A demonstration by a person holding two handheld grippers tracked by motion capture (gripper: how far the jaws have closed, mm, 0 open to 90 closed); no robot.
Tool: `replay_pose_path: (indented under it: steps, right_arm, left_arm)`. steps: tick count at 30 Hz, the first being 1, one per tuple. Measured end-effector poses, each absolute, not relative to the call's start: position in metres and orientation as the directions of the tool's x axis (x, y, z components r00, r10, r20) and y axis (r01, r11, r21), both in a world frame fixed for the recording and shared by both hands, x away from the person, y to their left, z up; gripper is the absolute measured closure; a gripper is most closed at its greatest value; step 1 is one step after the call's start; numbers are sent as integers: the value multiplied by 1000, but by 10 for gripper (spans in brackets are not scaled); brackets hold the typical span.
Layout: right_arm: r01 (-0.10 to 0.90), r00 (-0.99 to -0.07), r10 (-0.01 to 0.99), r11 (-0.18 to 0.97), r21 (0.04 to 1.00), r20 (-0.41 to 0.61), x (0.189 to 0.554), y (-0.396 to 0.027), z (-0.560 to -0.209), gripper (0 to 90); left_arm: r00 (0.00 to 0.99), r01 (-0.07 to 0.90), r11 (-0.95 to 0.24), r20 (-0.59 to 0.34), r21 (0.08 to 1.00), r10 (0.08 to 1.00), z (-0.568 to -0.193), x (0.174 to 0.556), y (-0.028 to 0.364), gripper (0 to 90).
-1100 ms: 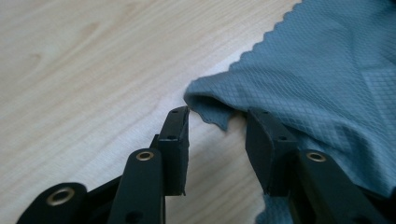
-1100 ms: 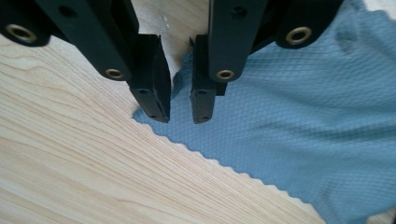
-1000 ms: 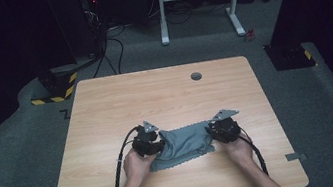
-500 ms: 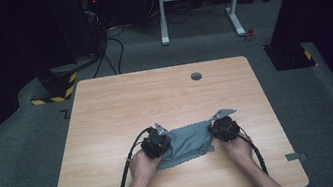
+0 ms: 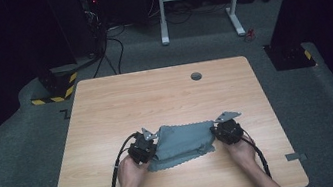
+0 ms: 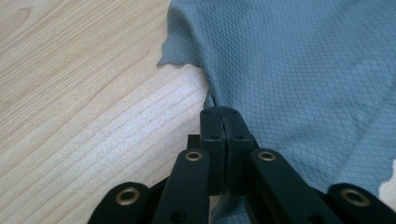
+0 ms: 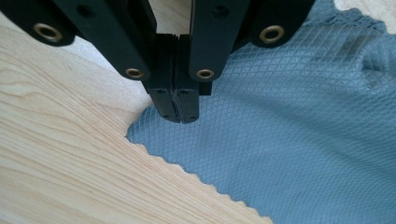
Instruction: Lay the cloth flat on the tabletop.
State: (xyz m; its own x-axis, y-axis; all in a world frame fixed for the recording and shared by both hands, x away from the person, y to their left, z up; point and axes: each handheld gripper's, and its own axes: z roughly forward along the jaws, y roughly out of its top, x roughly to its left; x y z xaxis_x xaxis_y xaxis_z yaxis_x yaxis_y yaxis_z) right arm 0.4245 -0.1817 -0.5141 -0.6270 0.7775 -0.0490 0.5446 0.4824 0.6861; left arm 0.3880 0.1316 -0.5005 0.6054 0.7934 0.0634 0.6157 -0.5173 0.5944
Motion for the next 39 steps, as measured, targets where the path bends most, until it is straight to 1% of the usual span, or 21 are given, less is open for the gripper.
replay_pose_path:
  steps: [1, 3, 5, 7, 11, 14, 16, 19, 22, 23, 24, 25, 27, 28, 31, 35, 39]
  right_arm:
    - [537, -630, 775, 488, 688, -58, 424, -181, -514, 851]
    - [536, -621, 782, 479, 695, -60, 425, -181, -512, 817]
    - [541, -609, 791, 464, 702, -53, 426, -183, -511, 795]
    - [541, -604, 795, 460, 704, -55, 427, -183, -510, 789]
    - [546, -597, 800, 455, 703, -54, 428, -182, -510, 778]
    - [553, -591, 805, 451, 701, -52, 430, -181, -512, 752]
    - [560, -585, 809, 445, 699, -47, 431, -180, -512, 735]
    - [570, -575, 817, 436, 696, -41, 434, -180, -513, 709]
    - [583, -567, 822, 438, 684, -43, 437, -179, -514, 716]
    - [586, -566, 824, 436, 683, -40, 438, -179, -514, 737]
    - [589, -565, 824, 435, 681, -37, 439, -179, -514, 774]
    - [592, -566, 823, 438, 677, -38, 440, -179, -513, 819]
    - [590, -570, 820, 447, 672, -45, 441, -179, -513, 878]
    - [593, -569, 821, 446, 670, -42, 442, -179, -512, 891]
    - [588, -569, 821, 447, 674, -48, 442, -180, -511, 896]
    - [568, -570, 819, 447, 691, -62, 440, -179, -505, 897]
    - [543, -574, 815, 454, 706, -82, 442, -176, -497, 898]
  left_arm:
    - [593, 618, -505, 64, 603, 802, -500, 390, 132, 824]
    - [567, 627, -452, 25, 634, 823, -498, 397, 136, 749]
    - [537, 637, -405, -1, 655, 844, -497, 405, 138, 702]
    - [518, 647, -376, -20, 663, 855, -498, 414, 139, 697]
    - [500, 651, -365, -15, 666, 866, -500, 425, 135, 674]
    - [473, 675, -335, -37, 658, 880, -507, 434, 133, 646]
    - [468, 677, -335, -32, 656, 883, -510, 438, 132, 643]
    - [474, 673, -350, -16, 651, 881, -510, 440, 128, 658]
    - [504, 661, -383, -4, 645, 864, -509, 441, 123, 765]
    - [513, 658, -391, -3, 644, 859, -508, 440, 122, 804]
    - [526, 650, -404, 2, 644, 850, -508, 441, 121, 851]
    - [529, 651, -405, -1, 642, 849, -508, 441, 121, 877]
    - [529, 660, -396, -21, 638, 848, -508, 442, 123, 889]
    - [529, 663, -392, -28, 638, 848, -508, 442, 124, 891]
    - [535, 650, -408, -5, 642, 845, -504, 440, 128, 894]
    - [530, 613, -403, 24, 680, 847, -489, 436, 135, 894]
    - [517, 602, -403, 48, 690, 855, -479, 440, 142, 894]
